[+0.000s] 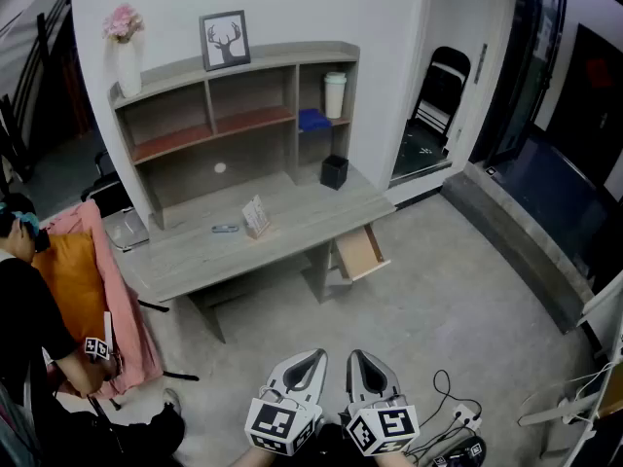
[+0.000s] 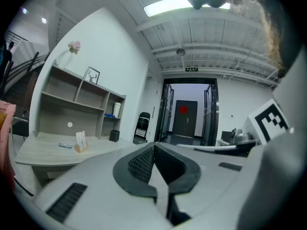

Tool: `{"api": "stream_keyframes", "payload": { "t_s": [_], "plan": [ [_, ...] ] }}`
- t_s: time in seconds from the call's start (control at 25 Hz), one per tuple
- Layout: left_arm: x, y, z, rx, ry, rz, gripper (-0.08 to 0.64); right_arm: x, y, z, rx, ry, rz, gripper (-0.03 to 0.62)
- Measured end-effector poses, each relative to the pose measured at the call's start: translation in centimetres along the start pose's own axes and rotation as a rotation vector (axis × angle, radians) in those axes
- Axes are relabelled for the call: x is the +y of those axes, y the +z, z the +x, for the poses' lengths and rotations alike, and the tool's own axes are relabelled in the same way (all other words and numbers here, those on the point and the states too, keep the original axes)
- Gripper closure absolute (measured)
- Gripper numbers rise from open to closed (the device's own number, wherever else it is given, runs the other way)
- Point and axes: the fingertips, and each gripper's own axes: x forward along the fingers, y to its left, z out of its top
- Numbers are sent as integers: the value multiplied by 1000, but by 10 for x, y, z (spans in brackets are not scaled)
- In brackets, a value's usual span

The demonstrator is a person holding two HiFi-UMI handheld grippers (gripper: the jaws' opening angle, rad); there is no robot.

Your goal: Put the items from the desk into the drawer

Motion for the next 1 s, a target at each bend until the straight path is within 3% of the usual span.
{"api": "stream_keyframes", "payload": {
  "t_s": [0.36, 1.0],
  "plan": [
    [4, 1, 7, 3, 3, -11, 551, -2, -3, 5, -4, 4, 10, 584],
    [40, 2, -6, 10, -2, -23, 551, 14, -6, 9, -40, -59, 36, 584]
  ]
}}
